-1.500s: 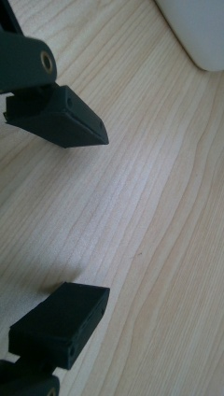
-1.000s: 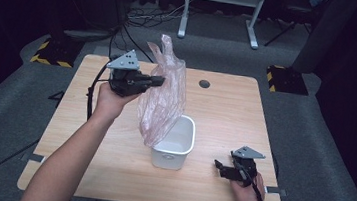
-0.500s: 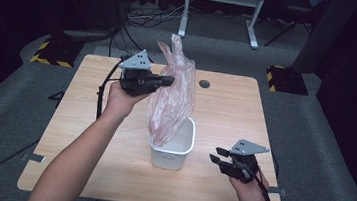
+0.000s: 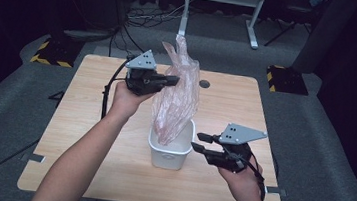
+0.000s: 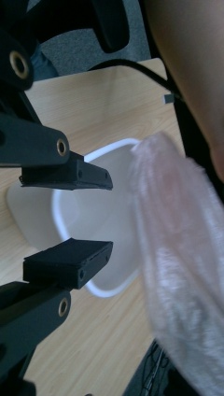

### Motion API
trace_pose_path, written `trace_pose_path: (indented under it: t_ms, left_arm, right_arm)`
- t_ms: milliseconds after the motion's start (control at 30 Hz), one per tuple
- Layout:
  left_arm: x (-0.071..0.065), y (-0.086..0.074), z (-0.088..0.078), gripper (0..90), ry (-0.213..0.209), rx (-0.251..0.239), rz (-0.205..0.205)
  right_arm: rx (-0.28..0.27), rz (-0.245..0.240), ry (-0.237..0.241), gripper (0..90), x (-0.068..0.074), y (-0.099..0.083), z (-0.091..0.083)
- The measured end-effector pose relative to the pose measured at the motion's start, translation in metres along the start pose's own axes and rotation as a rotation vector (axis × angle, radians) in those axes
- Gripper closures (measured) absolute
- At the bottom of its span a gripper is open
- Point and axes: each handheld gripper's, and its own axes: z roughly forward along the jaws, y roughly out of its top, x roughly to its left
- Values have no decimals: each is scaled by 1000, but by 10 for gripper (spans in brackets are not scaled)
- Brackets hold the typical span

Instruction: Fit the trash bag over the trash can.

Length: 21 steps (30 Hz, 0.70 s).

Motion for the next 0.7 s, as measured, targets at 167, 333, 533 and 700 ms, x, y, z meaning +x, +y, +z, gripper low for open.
trace_pose_path:
  t_ms: [167,333,533,700]
  left_arm:
    - [-2,0,1,895,-8,-9,3]
    - [-3,0,1,895,-27,-15,2]
    - [-4,0,2,895,-30,-23,3]
    - [-7,1,4,895,-29,-27,6]
  right_arm:
    - [-10,-12,36,632,-1,15,4]
    - [-34,-55,160,626,-13,23,11]
    - [-77,-81,295,623,-28,30,18]
    - [-86,-65,308,622,-29,33,31]
